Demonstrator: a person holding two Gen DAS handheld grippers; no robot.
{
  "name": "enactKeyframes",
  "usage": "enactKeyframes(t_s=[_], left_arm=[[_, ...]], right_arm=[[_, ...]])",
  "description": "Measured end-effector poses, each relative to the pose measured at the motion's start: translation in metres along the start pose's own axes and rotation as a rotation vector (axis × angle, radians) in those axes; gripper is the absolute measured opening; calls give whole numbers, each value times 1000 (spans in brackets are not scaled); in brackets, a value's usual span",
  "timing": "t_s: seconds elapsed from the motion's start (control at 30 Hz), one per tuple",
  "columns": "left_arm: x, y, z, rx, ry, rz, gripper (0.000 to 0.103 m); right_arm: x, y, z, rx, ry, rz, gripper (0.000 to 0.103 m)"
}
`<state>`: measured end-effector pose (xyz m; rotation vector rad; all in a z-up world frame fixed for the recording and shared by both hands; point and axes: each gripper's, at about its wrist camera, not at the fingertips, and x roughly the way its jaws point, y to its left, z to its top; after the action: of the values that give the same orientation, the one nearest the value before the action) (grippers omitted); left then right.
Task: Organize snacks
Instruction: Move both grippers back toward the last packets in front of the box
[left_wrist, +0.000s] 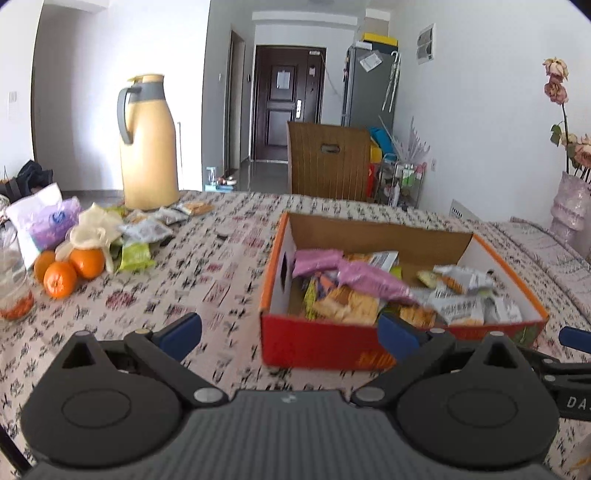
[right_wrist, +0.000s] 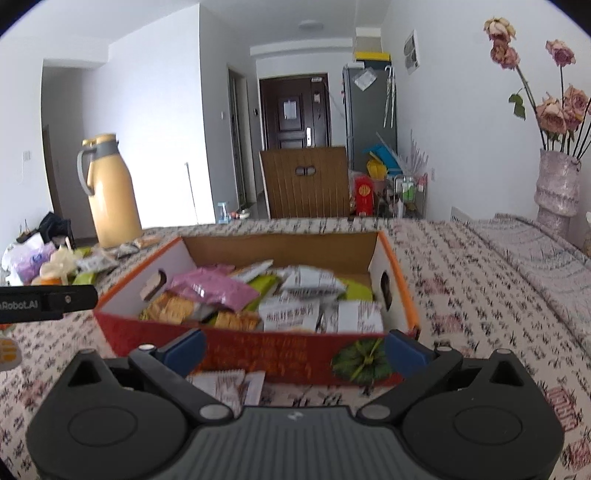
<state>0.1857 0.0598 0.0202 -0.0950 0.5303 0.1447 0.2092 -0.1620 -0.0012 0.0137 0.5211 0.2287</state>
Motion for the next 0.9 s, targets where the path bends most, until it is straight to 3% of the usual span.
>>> enactKeyframes(t_s=[0.3, 0.4, 0.57, 0.67, 0.7, 0.9], left_arm=[[2, 20, -22, -19, 57, 4, 103], [3, 23, -25, -21, 69, 6, 103], [4, 24, -29, -19, 84, 1, 103], [5, 24, -30, -25, 92, -2, 103], [5, 24, -30, -26, 93, -4, 103], [8, 16, -29, -20, 106, -17, 103]], right_arm=[[20, 29, -14, -52, 93, 39, 103], [28, 38, -17, -62, 120, 54, 99], [39, 46, -20, -71, 147, 65, 82], [44, 50, -23, -78, 167, 77, 55], [45, 50, -24, -76, 174, 86, 40], [35, 43, -21, -61, 138, 89, 39]])
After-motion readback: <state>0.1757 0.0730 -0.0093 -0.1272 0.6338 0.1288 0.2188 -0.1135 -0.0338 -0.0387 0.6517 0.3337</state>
